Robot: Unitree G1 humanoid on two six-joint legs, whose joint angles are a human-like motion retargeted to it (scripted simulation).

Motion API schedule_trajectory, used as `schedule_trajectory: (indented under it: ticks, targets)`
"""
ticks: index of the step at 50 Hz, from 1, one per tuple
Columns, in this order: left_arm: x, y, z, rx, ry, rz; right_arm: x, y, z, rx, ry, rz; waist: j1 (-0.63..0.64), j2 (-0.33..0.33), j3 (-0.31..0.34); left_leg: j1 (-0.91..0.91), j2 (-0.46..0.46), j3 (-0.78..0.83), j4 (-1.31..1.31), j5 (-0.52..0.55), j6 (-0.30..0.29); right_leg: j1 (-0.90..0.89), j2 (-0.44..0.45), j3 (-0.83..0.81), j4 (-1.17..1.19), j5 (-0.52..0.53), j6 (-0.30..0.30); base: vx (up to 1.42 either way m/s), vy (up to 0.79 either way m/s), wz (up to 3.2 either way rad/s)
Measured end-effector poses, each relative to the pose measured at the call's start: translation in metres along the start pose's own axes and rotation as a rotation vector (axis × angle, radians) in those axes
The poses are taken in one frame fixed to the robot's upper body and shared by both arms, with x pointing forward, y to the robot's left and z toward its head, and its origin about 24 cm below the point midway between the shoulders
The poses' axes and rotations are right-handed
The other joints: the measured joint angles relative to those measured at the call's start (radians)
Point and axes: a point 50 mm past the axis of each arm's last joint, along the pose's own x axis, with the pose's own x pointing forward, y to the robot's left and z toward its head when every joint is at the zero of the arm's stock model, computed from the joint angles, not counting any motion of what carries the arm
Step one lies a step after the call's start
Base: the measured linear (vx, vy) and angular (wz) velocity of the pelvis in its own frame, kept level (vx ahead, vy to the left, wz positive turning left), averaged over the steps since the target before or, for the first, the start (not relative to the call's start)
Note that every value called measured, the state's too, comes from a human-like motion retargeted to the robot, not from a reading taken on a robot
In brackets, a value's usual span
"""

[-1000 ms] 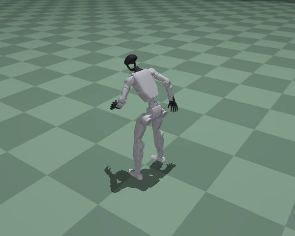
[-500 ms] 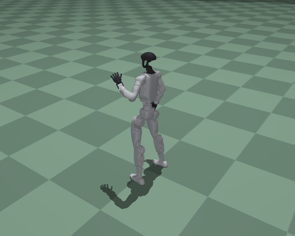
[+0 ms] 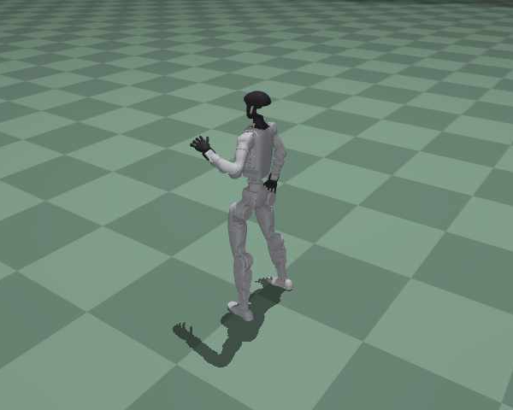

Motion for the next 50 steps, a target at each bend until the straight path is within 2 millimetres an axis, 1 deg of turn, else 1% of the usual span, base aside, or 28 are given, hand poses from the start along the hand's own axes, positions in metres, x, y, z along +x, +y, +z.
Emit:
schedule_trajectory:
  ticks: [3,5,8,11,15,17,20,23,25,27,28,30,32,35,38,40,42,43,45,47,48,50]
  targets:
    - [0.004,0.004,-0.004,0.049,0.0,0.036,0.001,0.0,0.003,-0.001,-0.011,-0.005,-0.005,-0.004,0.012,0.0,0.002,0.002,-0.002,0.001,-0.001,-0.002,0.002,0.002,0.0,0.001,0.0,0.0,0.0,0.0]
    - [0.008,0.003,-0.007,0.099,0.006,0.039,0.0,0.002,0.007,0.032,-0.038,0.028,-0.002,-0.02,0.025,-0.004,-0.008,0.007,0.018,-0.019,0.009,-0.012,-0.008,0.001,0.029,-0.019,0.0,0.0,0.0,0.0]
    - [0.015,0.002,-0.015,0.137,0.019,0.029,0.002,0.0,0.016,0.041,-0.067,0.021,-0.009,-0.024,0.044,-0.003,0.001,0.002,0.004,-0.007,-0.001,-0.004,0.003,0.007,0.002,-0.001,0.0,0.0,0.0,0.0]
    - [0.02,-0.001,-0.024,0.173,0.047,-0.004,0.003,-0.003,0.026,0.034,-0.109,0.016,-0.017,-0.027,0.06,-0.013,0.007,0.006,-0.001,-0.002,-0.002,-0.019,0.009,0.013,-0.001,0.006,0.0,0.0,0.0,0.0]
    - [0.028,-0.008,-0.041,0.21,0.098,-0.068,0.004,-0.007,0.046,0.033,-0.189,0.009,-0.032,-0.039,0.092,-0.036,0.013,0.009,-0.009,0.009,-0.003,-0.046,0.015,0.018,-0.005,0.017,0.0,-0.07,-0.02,-0.04]
    - [0.032,-0.014,-0.054,0.21,0.136,-0.099,0.003,-0.01,0.058,0.043,-0.234,0.002,-0.041,-0.047,0.114,-0.053,0.014,0.009,-0.014,0.02,-0.003,-0.067,0.016,0.019,-0.007,0.025,0.0,-0.11,-0.02,-0.02]
    - [0.04,-0.027,-0.078,0.193,0.225,-0.139,0.003,-0.015,0.075,0.058,-0.3,-0.024,-0.054,-0.056,0.152,-0.092,0.015,0.01,-0.027,0.042,0.0,-0.114,0.016,0.024,-0.005,0.039,0.0,-0.15,0.0,-0.01]
    - [0.048,-0.042,-0.108,0.186,0.346,-0.162,0.002,-0.021,0.094,0.057,-0.374,-0.058,-0.072,-0.068,0.21,-0.149,0.009,0.007,-0.038,0.072,0.004,-0.18,0.009,0.025,0.002,0.057,0.0,-0.21,0.01,0.06]
    - [0.053,-0.048,-0.128,0.204,0.437,-0.167,0.001,-0.026,0.11,0.041,-0.433,-0.083,-0.09,-0.078,0.261,-0.198,0.002,0.002,-0.043,0.096,0.008,-0.232,0.002,0.025,0.009,0.071,0.0,-0.27,0.02,0.16]
    - [0.059,-0.046,-0.149,0.248,0.554,-0.127,-0.003,-0.032,0.129,0.044,-0.513,-0.088,-0.119,-0.092,0.312,-0.274,-0.009,-0.002,-0.033,0.125,0.027,-0.305,-0.01,0.016,0.026,0.07,-0.02,-0.31,0.03,0.26]
    - [0.059,-0.043,-0.158,0.267,0.605,-0.121,-0.005,-0.035,0.138,0.028,-0.555,-0.093,-0.135,-0.098,0.343,-0.307,-0.008,-0.007,-0.032,0.136,0.027,-0.337,-0.008,0.013,0.03,0.078,-0.024,-0.33,-0.01,0.3]
    - [0.061,-0.03,-0.172,0.3,0.703,-0.091,-0.012,-0.043,0.16,-0.003,-0.648,-0.112,-0.174,-0.111,0.411,-0.379,-0.005,-0.023,-0.028,0.161,0.021,-0.403,-0.003,0.002,0.037,0.095,-0.029,-0.34,-0.02,0.39]
    - [0.062,-0.01,-0.182,0.322,0.792,-0.033,-0.022,-0.051,0.183,-0.034,-0.752,-0.126,-0.223,-0.126,0.469,-0.472,-0.005,-0.04,-0.004,0.176,0.018,-0.483,-0.002,-0.02,0.057,0.106,-0.034,-0.34,-0.01,0.55]
    - [0.057,0.027,-0.193,0.318,0.918,0.105,-0.04,-0.06,0.21,-0.069,-0.888,-0.163,-0.307,-0.142,0.483,-0.651,0.001,-0.089,-0.014,0.234,-0.007,-0.637,0.01,-0.046,0.04,0.154,-0.034,-0.32,0.0,0.58]
    - [0.048,0.068,-0.196,0.331,1.043,0.283,-0.053,-0.065,0.225,-0.09,-0.939,-0.22,-0.374,-0.158,0.483,-0.804,0.01,-0.122,-0.045,0.302,-0.046,-0.779,0.019,-0.063,0.01,0.236,-0.012,-0.26,0.01,0.35]
    - [0.043,0.097,-0.193,0.31,1.085,0.434,-0.063,-0.066,0.231,-0.083,-0.991,-0.264,-0.404,-0.172,0.483,-0.904,0.014,-0.136,-0.051,0.333,-0.058,-0.874,0.024,-0.07,0.005,0.267,-0.012,-0.2,0.02,0.16]
    - [0.047,0.127,-0.183,0.281,1.081,0.586,-0.071,-0.066,0.234,-0.083,-1.033,-0.302,-0.421,-0.189,0.483,-1.012,0.013,-0.141,-0.049,0.36,-0.061,-0.984,0.026,-0.065,0.01,0.291,-0.014,-0.16,0.03,0.01]
    - [0.05,0.14,-0.177,0.262,1.068,0.658,-0.075,-0.066,0.234,-0.071,-1.047,-0.324,-0.424,-0.197,0.483,-1.063,0.013,-0.142,-0.051,0.373,-0.063,-1.038,0.026,-0.062,0.012,0.303,-0.014,-0.15,0.01,-0.03]
    - [0.061,0.168,-0.161,0.253,1.023,0.745,-0.083,-0.069,0.233,-0.04,-1.086,-0.345,-0.423,-0.211,0.483,-1.23,0.0,-0.137,0.061,0.342,-0.092,-1.198,0.024,-0.068,0.108,0.281,0.0,-0.12,-0.02,-0.05]
    - [0.066,0.181,-0.153,0.235,1.022,0.779,-0.084,-0.07,0.222,-0.028,-1.081,-0.379,-0.414,-0.22,0.483,-1.335,-0.004,-0.123,0.144,0.302,-0.115,-1.29,0.034,-0.069,0.149,0.271,0.0,0.0,-0.01,-0.26]
    - [0.07,0.188,-0.147,0.214,1.008,0.816,-0.085,-0.073,0.216,-0.007,-1.076,-0.408,-0.408,-0.223,0.483,-1.383,-0.007,-0.118,0.164,0.3,-0.115,-1.339,0.036,-0.064,0.162,0.275,0.0,0.0,0.0,0.0]
    - [0.078,0.204,-0.132,0.16,0.918,0.951,-0.083,-0.072,0.213,0.019,-1.056,-0.415,-0.424,-0.215,0.483,-1.455,-0.005,-0.151,0.098,0.363,-0.106,-1.42,0.025,-0.071,0.142,0.307,0.0,-0.09,0.01,0.12]
